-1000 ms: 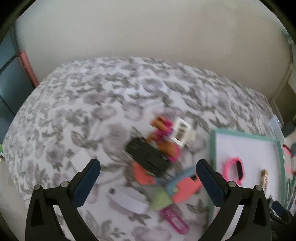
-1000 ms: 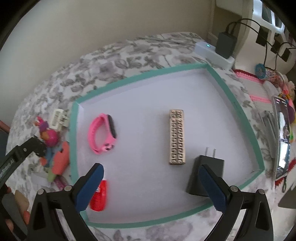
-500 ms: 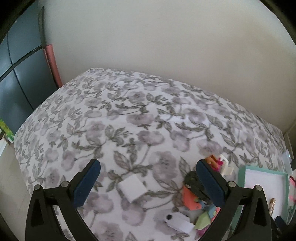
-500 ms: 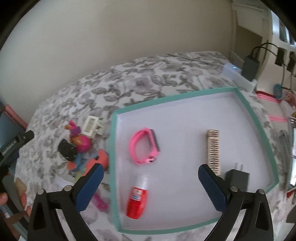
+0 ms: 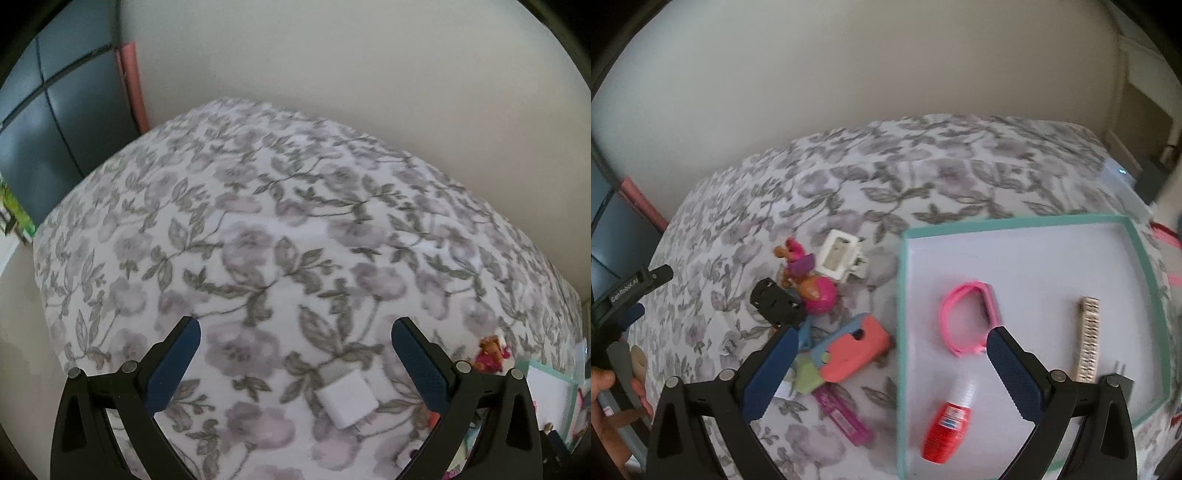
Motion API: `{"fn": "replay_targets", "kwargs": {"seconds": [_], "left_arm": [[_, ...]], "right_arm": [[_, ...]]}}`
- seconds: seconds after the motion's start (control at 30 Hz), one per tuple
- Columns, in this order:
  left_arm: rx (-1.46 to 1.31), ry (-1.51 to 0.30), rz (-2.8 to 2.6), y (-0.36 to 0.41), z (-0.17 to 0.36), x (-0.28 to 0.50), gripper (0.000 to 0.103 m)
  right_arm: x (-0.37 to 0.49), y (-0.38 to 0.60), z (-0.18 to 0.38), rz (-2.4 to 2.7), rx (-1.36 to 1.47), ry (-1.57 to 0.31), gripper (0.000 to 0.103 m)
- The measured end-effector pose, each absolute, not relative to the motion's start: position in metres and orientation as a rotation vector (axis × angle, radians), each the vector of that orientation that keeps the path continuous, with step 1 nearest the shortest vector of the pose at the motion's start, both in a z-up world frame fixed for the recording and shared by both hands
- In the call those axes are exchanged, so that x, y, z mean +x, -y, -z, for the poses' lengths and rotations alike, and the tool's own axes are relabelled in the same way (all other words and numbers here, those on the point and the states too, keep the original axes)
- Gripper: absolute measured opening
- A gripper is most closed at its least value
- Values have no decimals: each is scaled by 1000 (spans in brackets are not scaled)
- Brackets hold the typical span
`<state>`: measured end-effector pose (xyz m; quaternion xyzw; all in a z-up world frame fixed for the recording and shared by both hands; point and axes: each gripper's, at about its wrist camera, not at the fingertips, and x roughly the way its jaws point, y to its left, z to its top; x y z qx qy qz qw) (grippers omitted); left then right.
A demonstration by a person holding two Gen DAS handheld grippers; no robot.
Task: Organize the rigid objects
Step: 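Move both grippers back over the pile of objects, then grasp the white cube charger with the left gripper while the right grasps the pink dog figure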
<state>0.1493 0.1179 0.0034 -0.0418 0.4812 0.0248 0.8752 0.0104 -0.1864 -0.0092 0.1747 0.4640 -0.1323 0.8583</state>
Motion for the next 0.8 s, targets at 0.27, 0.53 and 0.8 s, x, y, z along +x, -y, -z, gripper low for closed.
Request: {"fn": "replay_targets", "kwargs": {"seconds": [0.27,0.53,0.8], "left_arm": [[-235,-1168,3,-129,26,162,103],[-221,-1292,57,-103,56,162,103],[-239,-1361,66,-96,77,159,102]], "right_arm": [[56,164,19,187,386,-1001,103],[81,165,27,153,433,-981,103],[86,165,41,130,438,-977,103]]}}
